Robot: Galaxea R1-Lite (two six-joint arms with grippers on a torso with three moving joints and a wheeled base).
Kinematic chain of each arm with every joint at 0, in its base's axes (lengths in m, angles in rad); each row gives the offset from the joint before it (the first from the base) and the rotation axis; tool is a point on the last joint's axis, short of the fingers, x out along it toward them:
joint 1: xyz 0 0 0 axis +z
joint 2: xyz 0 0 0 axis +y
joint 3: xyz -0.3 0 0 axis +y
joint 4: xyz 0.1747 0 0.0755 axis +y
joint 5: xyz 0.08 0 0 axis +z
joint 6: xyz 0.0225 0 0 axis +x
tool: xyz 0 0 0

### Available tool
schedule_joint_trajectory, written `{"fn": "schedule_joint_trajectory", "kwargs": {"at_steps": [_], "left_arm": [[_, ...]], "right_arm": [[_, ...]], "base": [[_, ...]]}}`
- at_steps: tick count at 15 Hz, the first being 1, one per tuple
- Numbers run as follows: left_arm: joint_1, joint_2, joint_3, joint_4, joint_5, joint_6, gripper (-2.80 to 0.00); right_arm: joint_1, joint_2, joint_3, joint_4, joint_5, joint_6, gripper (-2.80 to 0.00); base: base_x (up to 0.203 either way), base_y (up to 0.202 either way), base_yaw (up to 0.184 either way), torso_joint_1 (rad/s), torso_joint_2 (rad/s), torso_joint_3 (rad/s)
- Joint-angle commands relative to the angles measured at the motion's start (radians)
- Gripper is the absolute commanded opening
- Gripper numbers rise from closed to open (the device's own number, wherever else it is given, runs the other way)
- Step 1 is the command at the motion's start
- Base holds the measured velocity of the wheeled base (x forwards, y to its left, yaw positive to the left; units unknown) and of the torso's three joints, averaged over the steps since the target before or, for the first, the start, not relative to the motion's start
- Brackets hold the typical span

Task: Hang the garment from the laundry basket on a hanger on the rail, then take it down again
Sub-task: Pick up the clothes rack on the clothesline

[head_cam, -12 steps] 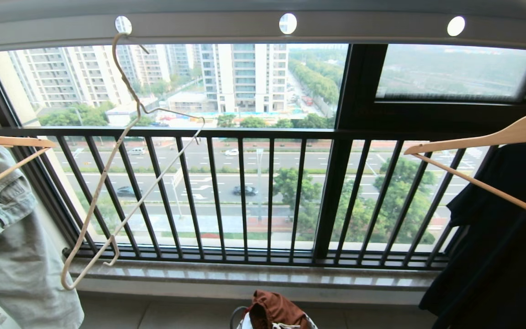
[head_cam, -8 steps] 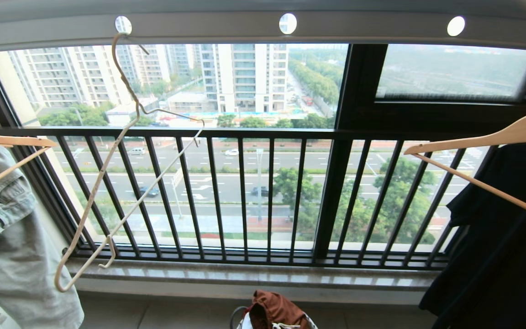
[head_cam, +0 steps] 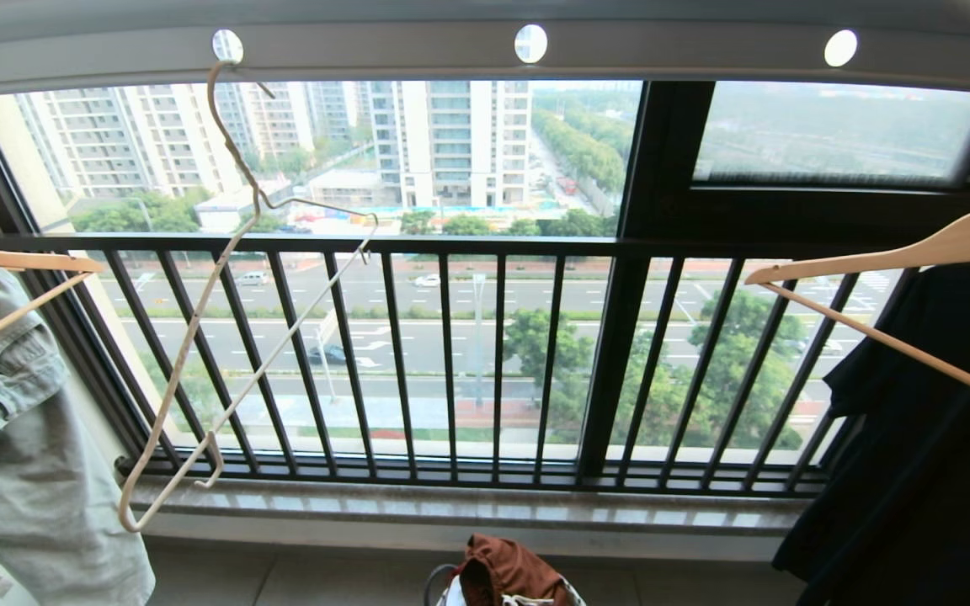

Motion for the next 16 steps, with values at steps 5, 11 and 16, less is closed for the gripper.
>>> {"fn": "schedule_joint_trajectory", "kwargs": {"at_steps": [5, 11, 16], "left_arm": [[0.0, 0.016, -0.091, 0.019, -0.004, 0.001, -2.8], [-0.024, 0.401, -0.434, 0.154, -0.054, 0.001, -2.8], [-0.036, 0.76, -0.966, 0.48, -0.259, 0.003, -2.8]], "right_arm": [[0.0, 0.001, 0.0, 0.0, 0.0, -0.001, -2.8], [0.0, 0.001, 0.0, 0.0, 0.0, -0.001, -2.8], [0.0, 0.001, 0.0, 0.0, 0.0, -0.001, -2.8]], "base": [[0.0, 0.0, 0.0, 0.0, 0.0, 0.0], [0.0, 0.0, 0.0, 0.0, 0.0, 0.0], [0.0, 0.0, 0.0, 0.0, 0.0, 0.0]]}}
